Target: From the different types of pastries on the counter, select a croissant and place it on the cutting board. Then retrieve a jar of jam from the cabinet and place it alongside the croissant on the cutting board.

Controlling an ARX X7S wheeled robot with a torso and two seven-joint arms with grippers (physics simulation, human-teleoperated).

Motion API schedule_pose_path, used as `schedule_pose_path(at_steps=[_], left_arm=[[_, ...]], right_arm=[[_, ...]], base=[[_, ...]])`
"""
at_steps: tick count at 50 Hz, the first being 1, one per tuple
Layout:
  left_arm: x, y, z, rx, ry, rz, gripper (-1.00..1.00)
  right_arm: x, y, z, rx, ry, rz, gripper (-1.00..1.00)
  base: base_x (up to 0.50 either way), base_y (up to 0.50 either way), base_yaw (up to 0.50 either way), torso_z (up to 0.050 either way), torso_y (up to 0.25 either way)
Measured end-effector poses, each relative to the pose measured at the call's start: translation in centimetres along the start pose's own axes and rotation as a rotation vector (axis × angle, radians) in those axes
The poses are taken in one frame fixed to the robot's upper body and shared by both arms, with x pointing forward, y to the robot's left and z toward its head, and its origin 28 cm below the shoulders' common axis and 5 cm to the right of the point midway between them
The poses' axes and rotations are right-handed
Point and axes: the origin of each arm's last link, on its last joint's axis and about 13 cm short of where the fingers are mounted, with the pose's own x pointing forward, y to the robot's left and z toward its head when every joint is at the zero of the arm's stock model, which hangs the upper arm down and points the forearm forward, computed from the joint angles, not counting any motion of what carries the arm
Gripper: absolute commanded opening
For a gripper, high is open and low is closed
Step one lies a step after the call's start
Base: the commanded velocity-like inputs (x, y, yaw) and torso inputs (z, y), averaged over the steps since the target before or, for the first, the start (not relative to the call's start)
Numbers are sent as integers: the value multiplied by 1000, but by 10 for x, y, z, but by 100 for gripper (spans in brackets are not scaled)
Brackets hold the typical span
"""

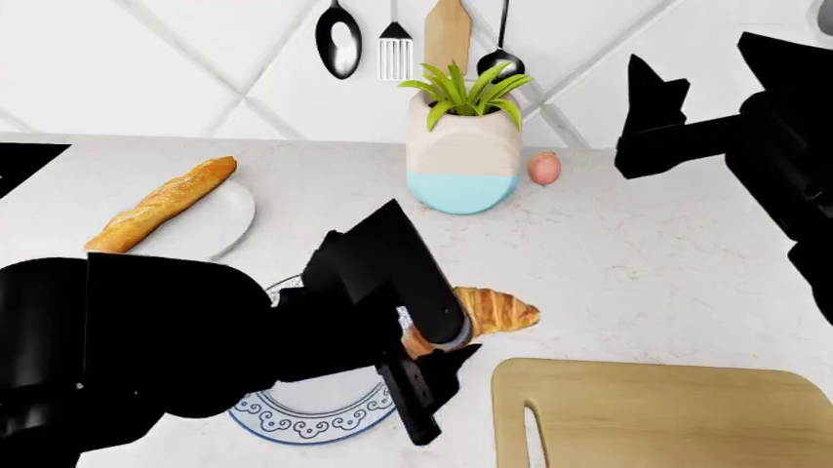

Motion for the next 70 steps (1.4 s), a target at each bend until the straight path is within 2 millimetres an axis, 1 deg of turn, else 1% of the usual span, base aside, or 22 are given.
schedule_pose_path(at_steps=[17, 27, 38, 48, 49, 62, 70], left_arm=[[53, -19, 17, 20, -97, -90, -100], [81, -34, 18, 26, -115, -146, -100], [102, -50, 12, 22, -98, -215, -100], [114, -60, 7, 10, -85, -264, -100], [115, -61, 7, 10, -85, -267, 100], [124, -68, 2, -1, -70, -288, 100], [122, -68, 3, 4, -71, -285, 100]], right_arm=[[2, 1, -5, 8, 3, 6, 100], [3, 1, -7, 12, 4, 9, 100], [3, 2, -9, 15, 6, 12, 100], [4, 2, -10, 16, 8, 15, 100], [4, 2, -10, 16, 9, 15, 100], [3, 2, -10, 17, 9, 17, 100], [3, 1, -9, 17, 8, 14, 100]], base=[[0, 0, 0, 0, 0], [0, 0, 0, 0, 0], [0, 0, 0, 0, 0], [0, 0, 0, 0, 0], [0, 0, 0, 0, 0], [0, 0, 0, 0, 0], [0, 0, 0, 0, 0]])
